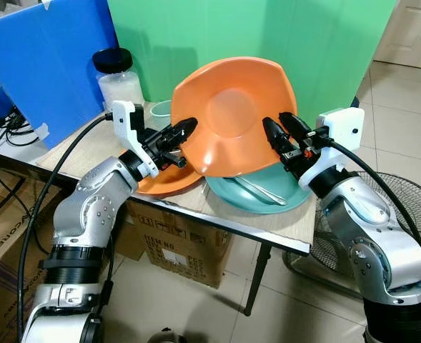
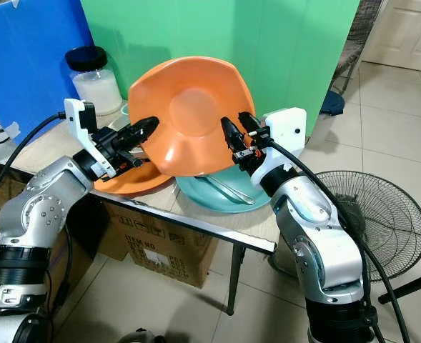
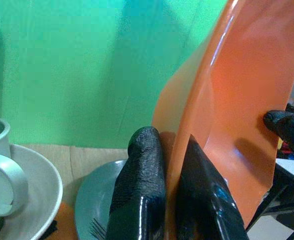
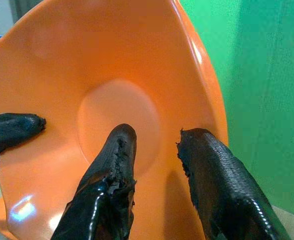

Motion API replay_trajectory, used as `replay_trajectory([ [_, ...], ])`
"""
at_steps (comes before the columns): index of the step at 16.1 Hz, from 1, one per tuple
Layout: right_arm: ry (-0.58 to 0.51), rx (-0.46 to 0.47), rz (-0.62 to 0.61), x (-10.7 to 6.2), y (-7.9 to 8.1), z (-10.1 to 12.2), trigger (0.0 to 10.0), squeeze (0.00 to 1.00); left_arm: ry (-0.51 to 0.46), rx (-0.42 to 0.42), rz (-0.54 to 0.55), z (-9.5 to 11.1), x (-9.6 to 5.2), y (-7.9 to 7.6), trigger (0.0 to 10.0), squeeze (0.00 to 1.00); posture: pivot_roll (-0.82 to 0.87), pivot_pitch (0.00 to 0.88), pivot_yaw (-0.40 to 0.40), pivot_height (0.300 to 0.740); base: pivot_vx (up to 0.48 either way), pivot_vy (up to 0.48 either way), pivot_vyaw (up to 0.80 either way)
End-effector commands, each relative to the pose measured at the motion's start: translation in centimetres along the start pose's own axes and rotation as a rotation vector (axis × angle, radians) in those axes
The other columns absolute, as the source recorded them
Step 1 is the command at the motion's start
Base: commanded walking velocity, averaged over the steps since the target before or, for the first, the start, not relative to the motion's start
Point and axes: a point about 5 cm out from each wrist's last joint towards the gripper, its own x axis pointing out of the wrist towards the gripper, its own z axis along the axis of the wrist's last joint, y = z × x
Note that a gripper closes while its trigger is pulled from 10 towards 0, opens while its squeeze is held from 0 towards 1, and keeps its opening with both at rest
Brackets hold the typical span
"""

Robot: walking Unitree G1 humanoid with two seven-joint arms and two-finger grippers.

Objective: Setting the table

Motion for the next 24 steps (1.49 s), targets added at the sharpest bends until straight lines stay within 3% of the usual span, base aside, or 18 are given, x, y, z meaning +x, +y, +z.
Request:
replay_trajectory([
  [1,-0.08,-0.067,-0.134,-0.6,-2.4,1.7,10.0,0.0,0.01,0.035,0.06,0.5,-1.0,1.4,0.0,0.0,0.04,0.0,0.059,0.74,0.0,0.0,0.0],
  [2,-0.089,-0.053,-0.129,-0.7,-2.4,1.8,10.0,0.0,0.007,0.035,0.078,0.6,-1.0,1.7,0.0,0.0,0.04,0.0,0.06,0.74,0.0,0.0,0.0],
  [3,-0.095,-0.038,-0.124,-0.9,-2.4,1.8,10.0,1.0,0.001,0.037,0.094,0.7,-1.0,1.9,0.0,0.0,0.04,0.0,0.061,0.74,0.0,0.0,0.0],
  [6,-0.096,-0.039,-0.123,-1.1,-2.4,1.8,10.0,1.0,-0.008,0.041,0.078,1.0,-0.9,2.0,0.0,0.0,0.04,0.0,0.062,0.74,0.0,0.0,0.0],
  [7,-0.081,-0.054,-0.137,-1.1,-2.6,1.6,10.0,0.6,-0.005,0.044,0.064,0.9,-0.9,1.9,0.0,0.0,0.03,0.0,0.064,0.74,0.0,0.0,0.0],
  [8,-0.051,-0.103,-0.175,-1.1,-3.1,1.4,10.0,0.0,-0.004,0.042,0.051,0.9,-0.8,1.8,0.0,0.0,0.03,0.0,0.063,0.74,0.0,0.0,0.0],
  [14,-0.111,-0.069,-0.257,-1.3,-4.6,2.2,10.0,0.0,0.012,0.051,0.059,0.7,-1.1,2.0,0.0,0.0,0.04,0.0,0.057,0.74,0.0,0.0,0.0],
  [16,-0.115,-0.056,-0.096,-1.6,-3.6,2.5,10.0,0.0,0.018,0.054,0.08,0.7,-1.1,2.4,0.0,0.0,0.04,0.0,0.057,0.74,0.0,0.0,0.0],
  [20,-0.008,-0.038,0.14,-2.5,-1.9,1.3,10.0,0.0,0.021,0.063,0.073,0.8,-1.1,2.5,0.0,0.0,0.03,0.0,0.059,0.74,0.0,0.0,0.0],
  [22,-0.013,-0.032,0.118,-2.7,-2.2,1.3,10.0,0.0,0.023,0.065,0.065,0.9,-1.1,2.4,0.0,0.0,0.04,0.0,0.059,0.74,0.0,0.0,0.0],
  [24,0.01,-0.084,-0.017,-2.6,-4.3,1.2,10.0,0.0,0.024,0.06,0.04,0.9,-1.1,2.3,0.0,0.0,0.03,0.0,0.06,0.74,0.0,0.0,0.0],
])
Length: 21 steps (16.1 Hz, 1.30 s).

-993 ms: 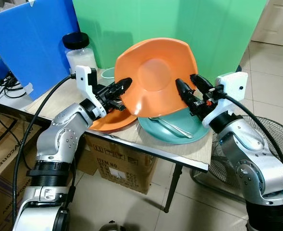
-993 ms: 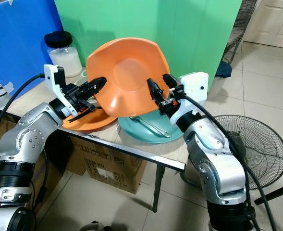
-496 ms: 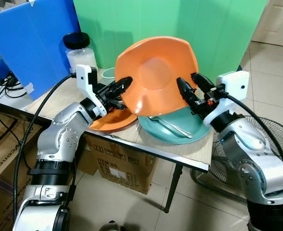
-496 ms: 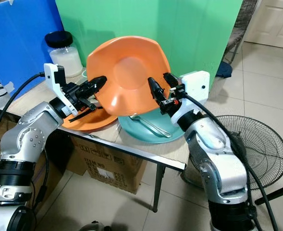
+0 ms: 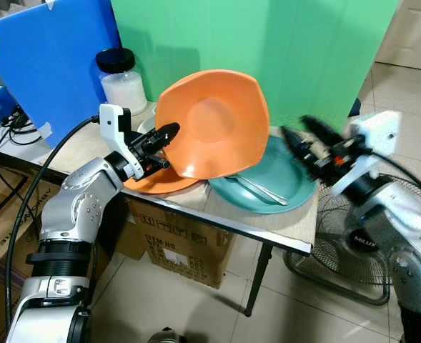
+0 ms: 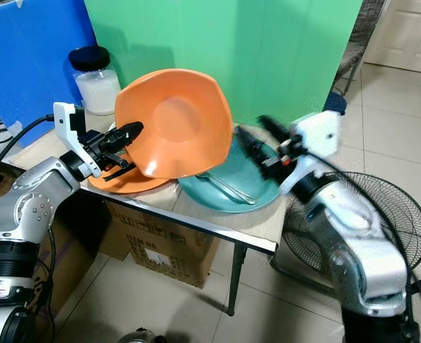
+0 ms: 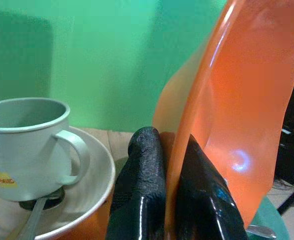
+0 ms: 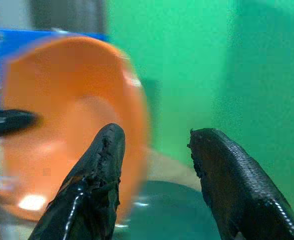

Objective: Setting the table

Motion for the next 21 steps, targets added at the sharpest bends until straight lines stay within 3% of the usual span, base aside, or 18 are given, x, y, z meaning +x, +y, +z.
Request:
replay_trajectory([
  [1,0.0,-0.032,-0.029,0.0,-0.6,0.1,10.0,0.0,-0.036,0.02,-0.05,1.1,0.1,-0.5,0.0,0.0,0.03,0.0,0.061,0.74,0.0,0.0,0.0],
  [5,0.036,-0.016,-0.012,0.3,-0.2,-0.5,10.0,0.0,-0.042,0.011,-0.198,1.4,-0.1,-2.1,0.0,0.0,0.04,0.0,0.057,0.74,0.0,0.0,0.0],
  [8,0.004,0.136,0.087,0.6,1.8,-0.6,10.0,0.0,-0.021,0.019,-0.23,1.0,-0.1,-2.6,0.0,0.0,0.04,0.0,0.055,0.74,0.0,0.0,0.0],
  [11,-0.008,0.194,0.132,0.3,2.2,-0.5,10.0,0.0,-0.016,0.022,-0.22,1.0,-0.1,-2.4,0.0,0.0,0.04,0.0,0.056,0.74,0.0,0.0,0.0],
  [12,0.008,0.172,0.044,0.2,1.1,-0.7,10.0,0.0,-0.015,0.025,-0.213,1.0,-0.1,-2.3,0.0,0.0,0.04,0.0,0.06,0.74,0.0,0.0,0.0],
  [16,-0.016,0.172,-0.057,-0.3,-1.1,-0.2,10.0,0.0,-0.015,0.029,-0.208,1.2,-0.2,-2.0,0.0,0.0,0.04,0.0,0.063,0.74,0.0,0.0,0.0],
  [19,-0.035,0.191,-0.065,-0.6,-1.5,0.1,10.0,0.0,-0.015,0.03,-0.206,1.2,-0.3,-2.0,0.0,0.0,0.03,0.0,0.064,0.74,0.0,0.0,0.0],
  [21,-0.047,0.224,0.059,-0.8,-0.1,0.5,10.0,0.0,-0.015,0.03,-0.203,1.2,-0.2,-2.0,0.0,0.0,0.03,0.0,0.063,0.74,0.0,0.0,0.0],
])
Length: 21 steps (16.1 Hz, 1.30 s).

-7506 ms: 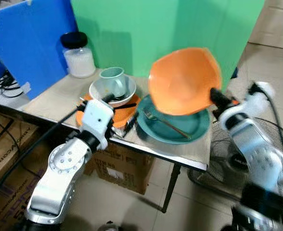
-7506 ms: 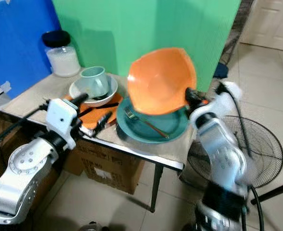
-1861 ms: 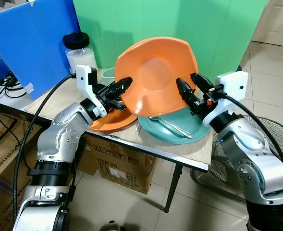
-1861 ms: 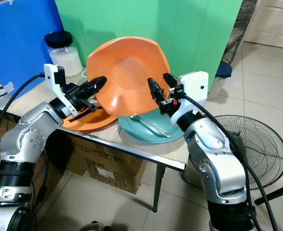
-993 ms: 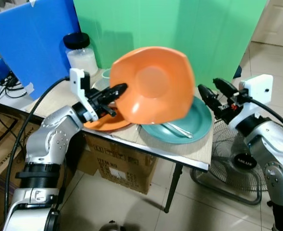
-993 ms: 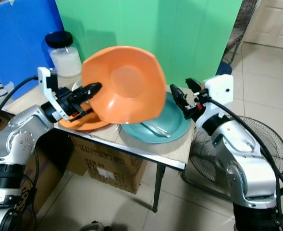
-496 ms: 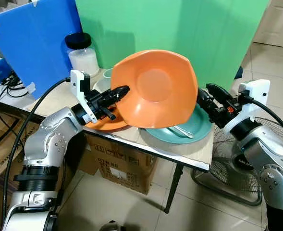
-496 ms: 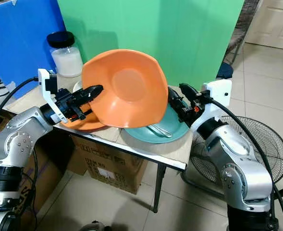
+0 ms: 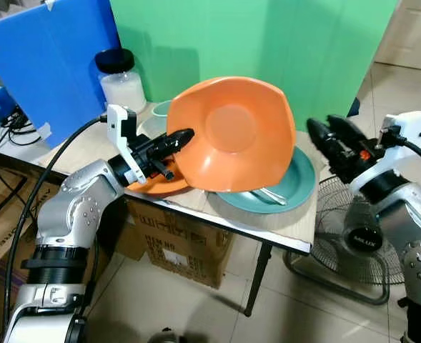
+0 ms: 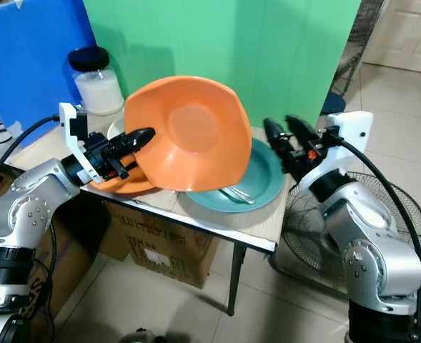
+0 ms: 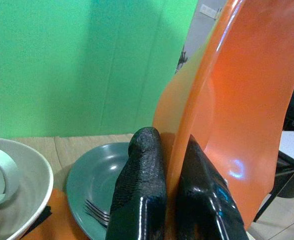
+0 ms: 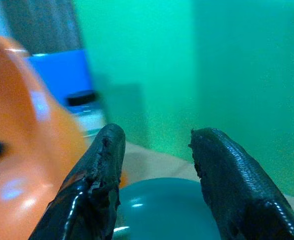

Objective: Setting the table

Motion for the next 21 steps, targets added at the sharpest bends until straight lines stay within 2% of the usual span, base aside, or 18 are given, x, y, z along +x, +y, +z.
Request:
replay_trajectory([
  [1,0.011,0.013,0.113,-0.1,1.7,0.0,10.0,0.0,-0.019,0.03,-0.009,0.9,0.2,-0.1,0.0,0.0,0.03,0.0,0.063,0.74,0.0,0.0,0.0],
  [4,0.06,-0.003,0.153,0.0,2.7,-1.0,10.0,0.0,-0.022,0.028,-0.017,1.0,0.4,-0.2,0.0,0.0,0.03,0.0,0.064,0.74,0.0,0.0,0.0],
  [6,0.114,-0.042,0.138,0.2,3.0,-2.1,10.0,0.0,-0.025,0.028,-0.036,1.0,0.6,-0.6,0.0,0.0,0.03,0.0,0.064,0.74,0.0,0.0,0.0],
  [9,0.127,-0.032,0.146,0.3,3.6,-2.5,10.0,0.0,-0.028,0.025,-0.04,0.9,0.8,-0.8,0.0,0.0,0.04,0.0,0.063,0.74,0.0,0.0,0.0],
  [12,0.165,-0.026,0.016,1.0,3.1,-3.8,10.0,0.0,-0.023,0.021,-0.072,0.6,1.0,-1.7,0.0,0.0,0.03,0.0,0.061,0.74,0.0,0.0,0.0],
  [13,0.156,-0.007,-0.018,1.1,3.1,-3.9,3.6,0.0,-0.019,0.021,-0.075,0.5,1.1,-1.8,0.0,0.0,0.04,0.0,0.06,0.74,0.0,0.0,0.0],
  [14,0.142,0.011,-0.035,1.2,3.0,-3.8,0.0,0.0,-0.016,0.02,-0.075,0.3,1.1,-1.8,0.0,0.0,0.04,0.0,0.061,0.74,0.0,0.0,0.0],
  [21,0.093,0.074,-0.065,1.4,3.6,-3.6,0.0,0.0,-0.009,0.037,-0.039,0.3,1.1,-1.5,0.0,0.0,0.03,0.0,0.06,0.74,0.0,0.0,0.0],
])
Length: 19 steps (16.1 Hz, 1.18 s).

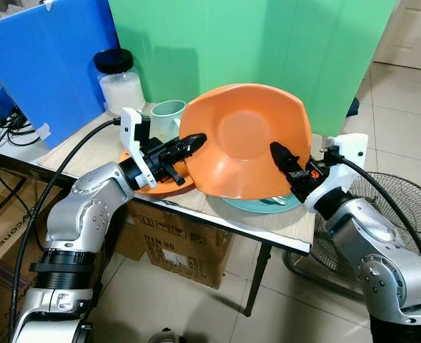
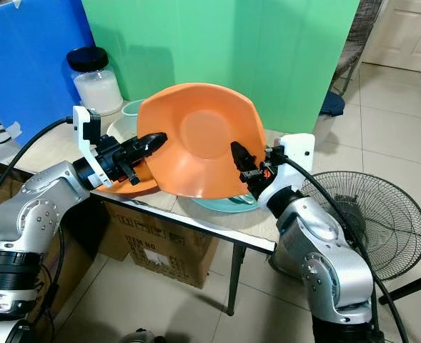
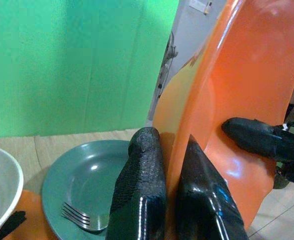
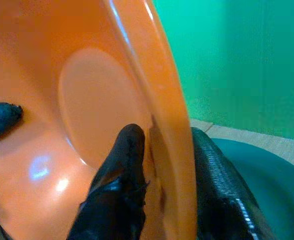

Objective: Setting the table

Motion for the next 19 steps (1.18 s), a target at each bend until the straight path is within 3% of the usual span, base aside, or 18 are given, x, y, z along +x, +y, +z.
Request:
replay_trajectory([
  [1,-0.01,0.014,-0.005,-0.1,0.2,0.3,0.0,0.0,-0.03,0.034,0.008,0.9,0.1,0.0,0.0,0.0,0.03,0.0,0.06,0.74,0.0,0.0,0.0],
  [11,-0.022,0.039,0.044,-0.1,1.0,0.2,0.0,0.0,-0.044,0.018,0.097,1.2,-0.1,0.9,0.0,0.0,0.03,0.0,0.06,0.74,0.0,0.0,0.0],
  [12,-0.031,0.046,0.046,-0.1,1.0,0.2,0.0,0.0,-0.053,0.032,0.133,1.4,-0.1,1.1,3.1,0.0,0.04,0.0,0.059,0.74,0.0,0.0,0.0],
  [13,-0.034,0.048,0.043,-0.1,1.0,0.3,0.0,0.0,-0.043,0.054,0.159,1.4,-0.2,1.3,7.5,0.0,0.04,0.0,0.058,0.74,0.0,0.0,0.0],
  [14,-0.036,0.051,0.036,-0.1,1.0,0.3,0.0,0.0,-0.047,0.058,0.179,1.4,-0.2,1.5,10.0,0.0,0.04,0.0,0.059,0.74,0.0,0.0,0.0],
  [15,-0.042,0.056,0.017,-0.1,0.8,0.3,0.0,0.0,-0.077,0.071,0.186,1.8,-0.3,1.5,10.0,1.0,0.04,0.0,0.059,0.74,0.0,0.0,0.0],
  [19,-0.075,0.079,-0.095,-0.4,-0.5,0.6,0.0,0.0,-0.104,0.073,0.187,2.1,-0.7,0.6,10.0,1.0,0.04,0.0,0.065,0.74,0.0,0.0,0.0],
])
